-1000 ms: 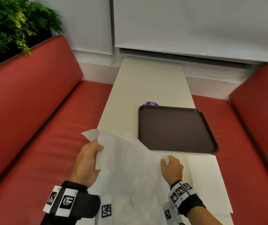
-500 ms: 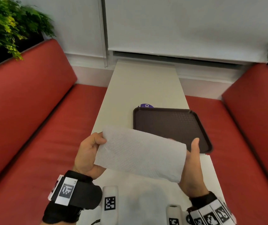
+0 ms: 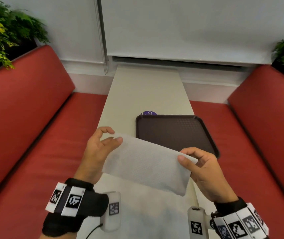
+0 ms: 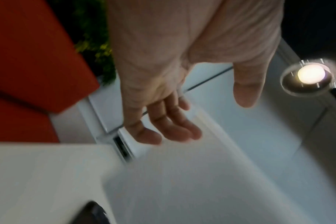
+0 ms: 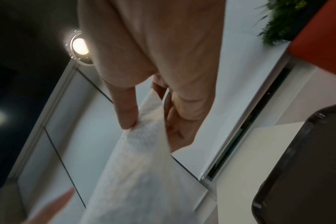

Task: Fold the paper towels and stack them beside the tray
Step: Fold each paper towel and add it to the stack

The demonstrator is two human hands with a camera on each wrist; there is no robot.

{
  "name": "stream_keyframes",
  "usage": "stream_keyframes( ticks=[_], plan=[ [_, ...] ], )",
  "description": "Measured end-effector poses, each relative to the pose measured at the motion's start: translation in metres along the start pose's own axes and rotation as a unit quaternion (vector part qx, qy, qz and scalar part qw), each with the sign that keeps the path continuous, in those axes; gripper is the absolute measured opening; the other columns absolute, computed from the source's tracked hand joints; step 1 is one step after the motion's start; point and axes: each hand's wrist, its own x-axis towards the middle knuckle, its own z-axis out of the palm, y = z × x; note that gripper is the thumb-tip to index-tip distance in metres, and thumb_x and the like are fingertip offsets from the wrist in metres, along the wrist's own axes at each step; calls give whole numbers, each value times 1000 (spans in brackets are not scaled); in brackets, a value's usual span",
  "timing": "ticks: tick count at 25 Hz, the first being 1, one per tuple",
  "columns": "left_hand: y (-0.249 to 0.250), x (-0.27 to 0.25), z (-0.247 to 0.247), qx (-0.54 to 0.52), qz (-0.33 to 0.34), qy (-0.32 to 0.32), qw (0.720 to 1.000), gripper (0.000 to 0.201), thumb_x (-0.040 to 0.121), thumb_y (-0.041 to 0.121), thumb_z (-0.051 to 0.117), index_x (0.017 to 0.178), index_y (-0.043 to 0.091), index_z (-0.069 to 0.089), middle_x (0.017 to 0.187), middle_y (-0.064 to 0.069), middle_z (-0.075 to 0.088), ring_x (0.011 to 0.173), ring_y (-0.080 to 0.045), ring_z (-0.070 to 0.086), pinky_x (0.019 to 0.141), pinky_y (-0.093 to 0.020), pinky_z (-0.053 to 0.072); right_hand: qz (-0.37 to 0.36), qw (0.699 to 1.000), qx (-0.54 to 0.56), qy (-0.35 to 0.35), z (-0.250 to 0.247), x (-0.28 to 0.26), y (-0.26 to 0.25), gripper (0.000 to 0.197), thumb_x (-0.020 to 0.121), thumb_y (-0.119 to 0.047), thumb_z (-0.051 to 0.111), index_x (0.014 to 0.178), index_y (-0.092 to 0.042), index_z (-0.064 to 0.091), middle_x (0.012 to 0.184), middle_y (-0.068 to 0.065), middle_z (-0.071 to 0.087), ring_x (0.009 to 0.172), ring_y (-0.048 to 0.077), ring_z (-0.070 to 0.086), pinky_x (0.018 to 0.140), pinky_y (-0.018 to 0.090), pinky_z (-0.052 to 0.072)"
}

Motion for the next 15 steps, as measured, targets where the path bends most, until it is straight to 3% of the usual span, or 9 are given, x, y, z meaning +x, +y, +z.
stream_keyframes(
  ticks=[1,2,4,5,8,10,11,13,15],
  plan=[
    [-3,10,-1,75,3,28,997,69,51,49,71,112,23,50,82,2,63,79,-10,60,71,-27,45,12,1000,13,-11,-4,2,-2,39,66,-42,83,86,-11,70,90,10,68,81,22,64,66,30,52],
    [-8,20,0,127,-21,12,992,75,50,56,70,117,31,49,94,2,62,90,-10,58,77,-29,43,30,999,37,-17,-8,5,-5,45,59,-44,86,85,-11,69,89,10,67,79,21,64,65,29,53],
    [-20,35,12,138,-110,-106,979,76,47,64,69,116,35,54,118,3,57,110,-13,51,88,-37,38,66,992,103,-19,-16,11,-5,49,51,-41,90,84,-13,68,88,10,68,75,19,66,61,29,55],
    [-29,40,20,107,-151,-163,969,68,48,61,72,108,30,60,121,3,57,113,-14,50,91,-41,37,85,987,133,-11,-19,14,-5,51,49,-39,92,85,-14,68,88,10,68,73,18,66,61,28,56],
    [-49,50,48,20,-209,-235,949,34,61,36,75,86,21,58,104,-7,64,89,-24,60,80,-41,50,130,975,179,36,-33,18,1,62,44,-38,94,93,-14,64,92,9,68,75,17,67,63,29,58],
    [-58,53,61,-27,-233,-238,943,34,69,23,76,95,20,53,90,-8,67,71,-22,62,67,-34,53,153,966,196,66,-44,15,4,68,47,-37,93,101,-12,60,93,10,68,77,18,67,66,30,59],
    [-61,55,66,-41,-243,-229,942,37,75,16,74,104,20,52,90,-9,68,70,-22,64,65,-33,55,161,963,200,79,-49,12,4,67,52,-35,91,105,-11,58,93,10,68,76,19,67,65,30,59],
    [-70,60,73,-46,-268,-227,935,47,79,11,69,120,23,50,101,-13,67,80,-23,67,73,-34,56,164,960,202,107,-60,3,5,52,63,-28,83,104,-11,56,88,9,68,71,18,68,61,28,58],
    [-85,63,82,-33,-294,-245,923,57,76,23,72,128,21,50,112,-11,65,95,-25,65,85,-39,52,163,958,208,109,-70,-6,4,49,65,-27,83,103,-10,56,88,10,68,69,17,67,58,28,57]
  ],
)
